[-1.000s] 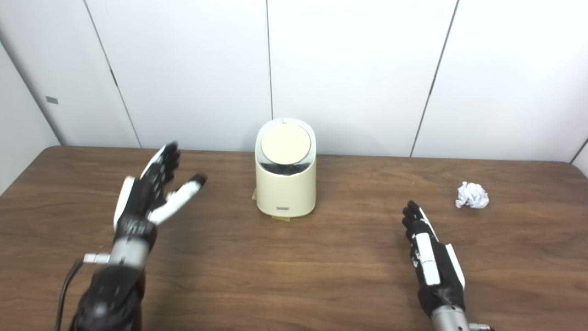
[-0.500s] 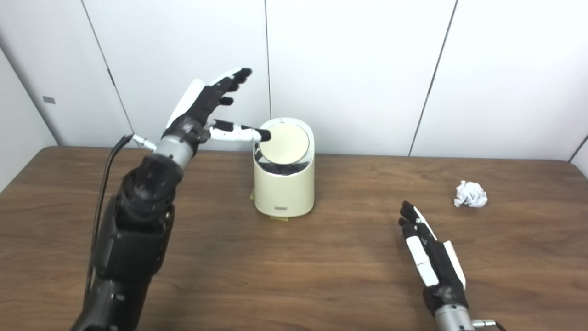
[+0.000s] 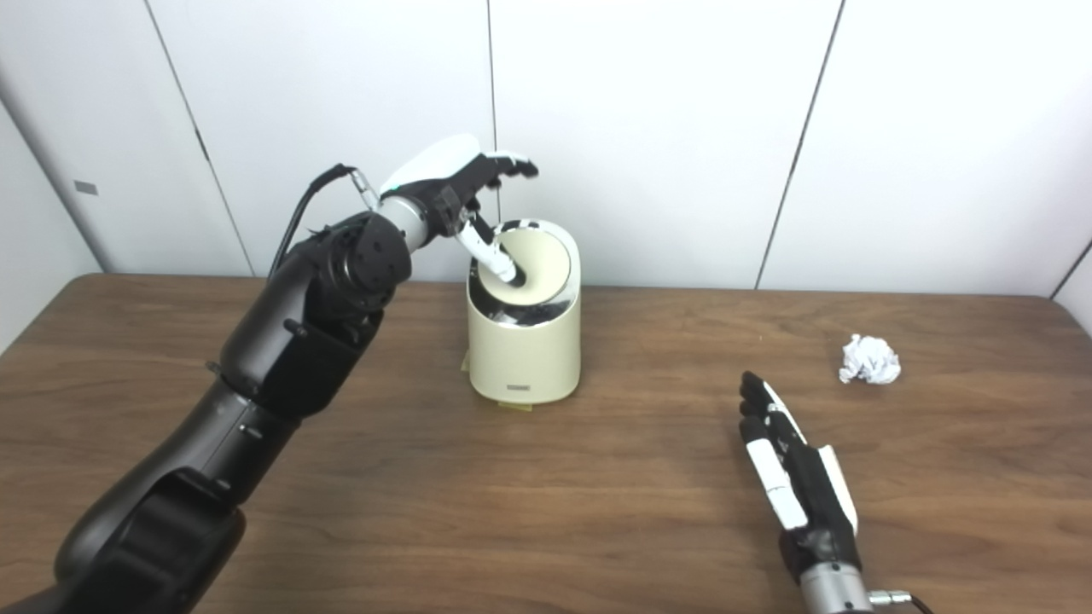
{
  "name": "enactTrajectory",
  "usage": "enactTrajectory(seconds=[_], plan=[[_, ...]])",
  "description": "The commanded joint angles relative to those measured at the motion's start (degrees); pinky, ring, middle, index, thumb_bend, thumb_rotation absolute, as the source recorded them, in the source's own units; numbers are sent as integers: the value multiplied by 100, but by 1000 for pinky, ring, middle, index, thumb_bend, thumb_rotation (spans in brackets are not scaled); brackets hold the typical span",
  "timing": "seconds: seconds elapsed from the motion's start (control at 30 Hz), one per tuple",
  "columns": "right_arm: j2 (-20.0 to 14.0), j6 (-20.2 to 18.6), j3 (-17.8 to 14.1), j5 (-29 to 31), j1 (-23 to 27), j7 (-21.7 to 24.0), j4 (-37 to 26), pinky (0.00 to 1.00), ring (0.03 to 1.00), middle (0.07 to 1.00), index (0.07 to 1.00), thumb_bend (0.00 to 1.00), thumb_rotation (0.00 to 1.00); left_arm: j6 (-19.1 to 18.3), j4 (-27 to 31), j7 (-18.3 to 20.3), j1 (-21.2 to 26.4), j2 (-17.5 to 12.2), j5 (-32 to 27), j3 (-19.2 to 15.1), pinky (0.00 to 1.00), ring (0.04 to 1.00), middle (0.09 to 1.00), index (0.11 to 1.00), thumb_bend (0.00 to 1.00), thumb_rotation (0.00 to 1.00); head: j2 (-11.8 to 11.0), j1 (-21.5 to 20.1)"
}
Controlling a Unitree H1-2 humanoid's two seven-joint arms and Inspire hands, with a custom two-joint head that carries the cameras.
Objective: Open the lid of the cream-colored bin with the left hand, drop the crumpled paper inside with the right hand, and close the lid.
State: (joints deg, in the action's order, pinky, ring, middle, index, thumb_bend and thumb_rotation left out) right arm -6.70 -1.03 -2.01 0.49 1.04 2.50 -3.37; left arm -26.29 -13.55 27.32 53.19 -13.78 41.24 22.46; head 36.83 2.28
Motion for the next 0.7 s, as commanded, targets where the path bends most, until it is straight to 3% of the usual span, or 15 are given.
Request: enactTrajectory(seconds=[0.0, 0.27, 0.57, 0.67], plan=[[67, 92, 52, -25, 125, -4, -26, 935, 927, 936, 906, 654, 847, 95, -99, -94, 530, -56, 144, 75, 728, 889, 927, 901, 935, 0, 9, 41], [163, 170, 76, -118, 123, -72, 13, 925, 921, 935, 909, 679, 830, 459, -608, -403, 698, -8, 378, 471, 783, 883, 913, 895, 931, 0, 24, 88], [195, 215, 184, -406, 119, -118, -44, 904, 920, 933, 919, 650, 864, 934, -583, -741, 470, -103, 666, 747, 877, 913, 926, 911, 908, 0, 15, 29], [237, 248, 169, -304, 125, -79, -35, 907, 918, 933, 921, 664, 836, 1248, -554, -1031, 299, -195, 845, 865, 885, 908, 914, 910, 897, 11, 16, 22]])
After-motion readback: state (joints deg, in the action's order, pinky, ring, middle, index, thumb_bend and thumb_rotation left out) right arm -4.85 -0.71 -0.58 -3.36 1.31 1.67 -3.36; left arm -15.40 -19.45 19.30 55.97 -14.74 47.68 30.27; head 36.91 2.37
